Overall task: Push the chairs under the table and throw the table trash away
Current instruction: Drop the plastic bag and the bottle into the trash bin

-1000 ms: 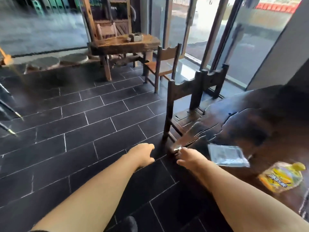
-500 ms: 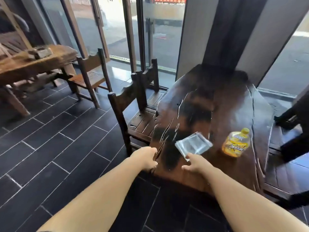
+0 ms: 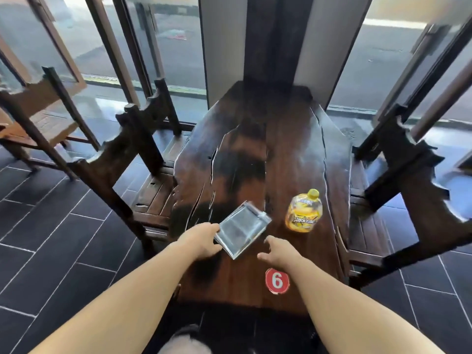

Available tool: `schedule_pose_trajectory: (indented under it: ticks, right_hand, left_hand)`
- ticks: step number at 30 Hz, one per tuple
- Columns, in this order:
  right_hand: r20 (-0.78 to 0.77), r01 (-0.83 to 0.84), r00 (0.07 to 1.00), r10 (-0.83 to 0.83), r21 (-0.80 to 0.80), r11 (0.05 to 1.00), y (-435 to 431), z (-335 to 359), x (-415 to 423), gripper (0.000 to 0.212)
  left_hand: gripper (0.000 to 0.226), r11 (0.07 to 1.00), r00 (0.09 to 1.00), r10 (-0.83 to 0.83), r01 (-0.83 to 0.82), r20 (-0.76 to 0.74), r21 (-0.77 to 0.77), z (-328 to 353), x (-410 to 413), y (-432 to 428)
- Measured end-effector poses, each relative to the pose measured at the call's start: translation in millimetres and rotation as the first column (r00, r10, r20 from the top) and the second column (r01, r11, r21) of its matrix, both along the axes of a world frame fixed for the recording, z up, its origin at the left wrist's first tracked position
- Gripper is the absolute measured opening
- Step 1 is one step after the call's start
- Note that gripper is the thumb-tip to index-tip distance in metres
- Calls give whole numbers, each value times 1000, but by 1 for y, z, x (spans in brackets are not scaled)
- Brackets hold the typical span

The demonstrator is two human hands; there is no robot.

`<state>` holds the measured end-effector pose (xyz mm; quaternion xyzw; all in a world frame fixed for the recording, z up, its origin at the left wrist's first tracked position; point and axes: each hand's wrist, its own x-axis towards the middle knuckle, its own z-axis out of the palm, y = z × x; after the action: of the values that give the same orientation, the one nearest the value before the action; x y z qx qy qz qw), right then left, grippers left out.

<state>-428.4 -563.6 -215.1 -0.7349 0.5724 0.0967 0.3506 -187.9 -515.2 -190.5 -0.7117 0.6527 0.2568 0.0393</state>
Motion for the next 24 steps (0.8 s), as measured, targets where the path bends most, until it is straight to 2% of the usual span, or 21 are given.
schedule_pose_trajectory:
  ticks: [4, 11, 17, 20, 22, 24]
  right_hand:
    - [47, 201, 977, -206, 103, 974, -13, -19, 0, 59]
    - [114, 495, 843, -525, 216, 842, -31, -51, 24, 50]
    - [101, 641, 722, -684, 273, 717, -44, -90, 48, 52]
    - [87, 692, 668, -739, 293, 659, -46, -98, 54, 55]
    - [88, 757, 581, -809, 307, 577, -48, -106, 57, 54]
    - [107, 826, 438, -893, 343, 446, -52, -112, 61, 56]
  left_hand:
    - [51, 998, 999, -27, 28, -31, 55, -20, -1, -32]
    - [56, 987, 992, -79, 92, -101, 132, -64, 14, -87]
    - [63, 987, 961, 42, 4, -274, 162, -103, 26, -120]
    - [64, 986, 956, 70, -22, -286, 168, -115, 27, -135]
    - [68, 989, 953, 75, -34, -292, 142, -122, 25, -144]
    - [62, 994, 953, 47, -14, -300, 110, -127, 21, -149]
